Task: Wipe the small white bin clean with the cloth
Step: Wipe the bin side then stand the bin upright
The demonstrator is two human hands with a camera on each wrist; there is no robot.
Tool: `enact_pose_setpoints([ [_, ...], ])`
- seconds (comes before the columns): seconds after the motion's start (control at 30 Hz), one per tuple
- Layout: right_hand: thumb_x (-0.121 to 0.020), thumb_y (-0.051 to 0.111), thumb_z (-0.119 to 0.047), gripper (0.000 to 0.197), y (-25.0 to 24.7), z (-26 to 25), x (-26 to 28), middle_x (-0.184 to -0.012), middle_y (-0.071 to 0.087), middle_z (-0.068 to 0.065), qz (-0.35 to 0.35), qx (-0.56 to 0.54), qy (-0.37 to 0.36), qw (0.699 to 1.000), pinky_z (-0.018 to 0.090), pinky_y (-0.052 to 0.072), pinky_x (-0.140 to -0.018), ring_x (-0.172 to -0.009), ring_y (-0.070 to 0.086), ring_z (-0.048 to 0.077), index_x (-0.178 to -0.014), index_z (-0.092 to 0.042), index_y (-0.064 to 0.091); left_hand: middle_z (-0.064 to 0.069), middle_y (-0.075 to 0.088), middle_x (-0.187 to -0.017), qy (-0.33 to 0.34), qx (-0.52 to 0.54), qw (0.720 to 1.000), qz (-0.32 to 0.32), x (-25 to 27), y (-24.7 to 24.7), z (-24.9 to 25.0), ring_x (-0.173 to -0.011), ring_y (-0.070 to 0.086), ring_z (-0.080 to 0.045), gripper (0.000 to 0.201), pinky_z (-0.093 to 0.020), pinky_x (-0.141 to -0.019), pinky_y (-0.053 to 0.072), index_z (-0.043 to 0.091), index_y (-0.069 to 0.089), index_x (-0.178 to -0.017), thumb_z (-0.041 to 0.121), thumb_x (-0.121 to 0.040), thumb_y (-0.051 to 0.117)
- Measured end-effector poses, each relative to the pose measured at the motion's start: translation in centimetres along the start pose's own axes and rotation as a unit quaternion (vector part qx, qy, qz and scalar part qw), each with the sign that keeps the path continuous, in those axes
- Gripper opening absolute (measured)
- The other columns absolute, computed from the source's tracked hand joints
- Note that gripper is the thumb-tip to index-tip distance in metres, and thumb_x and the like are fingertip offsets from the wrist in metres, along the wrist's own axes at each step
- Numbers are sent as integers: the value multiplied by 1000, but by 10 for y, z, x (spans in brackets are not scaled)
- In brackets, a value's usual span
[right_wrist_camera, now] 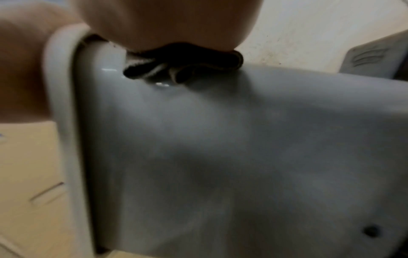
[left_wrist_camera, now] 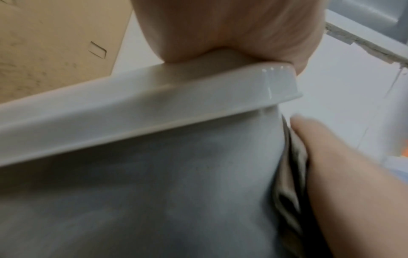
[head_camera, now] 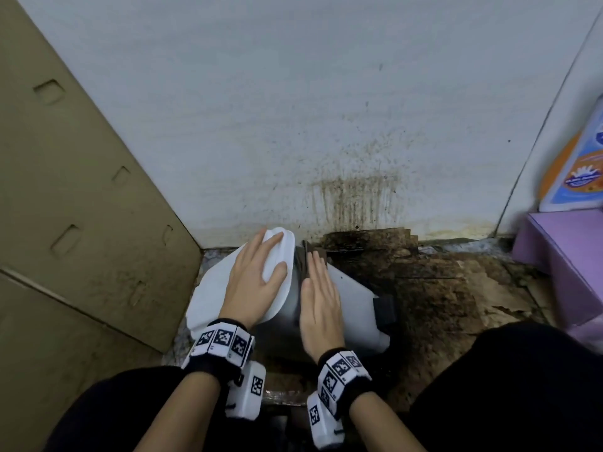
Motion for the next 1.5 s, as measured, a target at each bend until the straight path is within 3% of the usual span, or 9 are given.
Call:
enact_pose_setpoints([
  [0.3, -105, 17, -40, 57, -37, 119, 10, -166, 20, -3, 70, 51, 163, 983, 28, 7, -124, -153, 12, 8, -158, -21, 23, 17, 20, -163, -1, 1, 1000, 7, -1, -1, -5, -150, 18, -9, 60, -36, -120, 17, 48, 39, -145, 57, -86, 34],
  [0.47, -109, 24, -27, 49, -29, 100, 5, -166, 18, -4, 75, 34, 189, 979, 30, 4, -124, -153, 11, 9, -158, -21, 22, 16, 22, -163, -3, -2, 1000, 14, -1, -2, -5, -149, 20, -12, 62, -40, -121, 21, 48, 39, -145, 57, -84, 33],
  [0.7, -99, 4, -50, 61, 11, -9, -4, -155, -8, -31, 22, -24, 69, 997, 20, -8, -119, -147, -10, -11, -158, -36, 7, 13, 24, -163, 9, -9, 1000, 22, 0, 2, -1, -149, 20, -10, 64, -36, -120, 19, 43, 40, -148, 56, -85, 34],
  [0.8, -98, -1, -56, 65, 10, -17, -4, -160, -7, -26, 12, 4, 38, 999, 20, -7, -120, -148, -10, -10, -159, -34, 5, 13, 23, -163, 6, -5, 1000, 15, 1, 1, -2, -149, 19, -9, 64, -36, -121, 18, 44, 39, -148, 56, -85, 34],
  [0.9, -98, 3, -56, 67, 0, 0, 1, -165, 6, -19, 16, 28, 10, 999, 21, 2, -122, -150, 0, -7, -159, -30, 13, 15, 22, -163, 7, -4, 1000, 9, 2, 1, -2, -149, 19, -9, 63, -36, -120, 19, 45, 39, -147, 56, -85, 35],
  [1.0, -102, 11, -49, 62, -16, 45, -2, -165, 19, -9, 37, 33, 62, 997, 27, 10, -124, -152, 13, 2, -158, -24, 22, 16, 23, -162, -4, 13, 1000, 9, 4, -1, -5, -148, 20, -8, 62, -36, -120, 20, 47, 41, -145, 55, -84, 36],
  [1.17, -109, 20, -32, 49, -44, 113, -1, -163, 28, -1, 43, 33, 188, 981, 25, 7, -122, -151, 19, 11, -154, -21, 31, 19, 22, -162, 1, 8, 1000, 8, 7, -3, -6, -148, 20, -8, 55, -37, -120, 20, 50, 39, -144, 49, -89, 42],
  [1.3, -108, 22, -36, 51, -41, 110, -4, -163, 27, -3, 42, 45, 216, 974, 33, 8, -124, -152, 17, 12, -155, -19, 29, 18, 20, -162, -1, -2, 1000, 3, 7, -3, -6, -148, 19, -9, 57, -37, -119, 20, 50, 37, -145, 52, -88, 38],
  [1.5, -107, 23, -43, 55, -28, 70, -9, -166, 17, -11, 38, 8, 202, 979, 33, 3, -125, -152, 9, 5, -158, -25, 21, 14, 20, -163, -1, -12, 1000, -11, 3, 0, 0, -149, 17, -11, 57, -32, -116, 16, 46, 37, -147, 45, -90, 39],
])
Point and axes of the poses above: each hand's wrist, its own x-axis away from the middle knuckle, its own y-axis out of the palm, z = x × y, the point moved 8 cm from there along -x, towards the middle knuckle
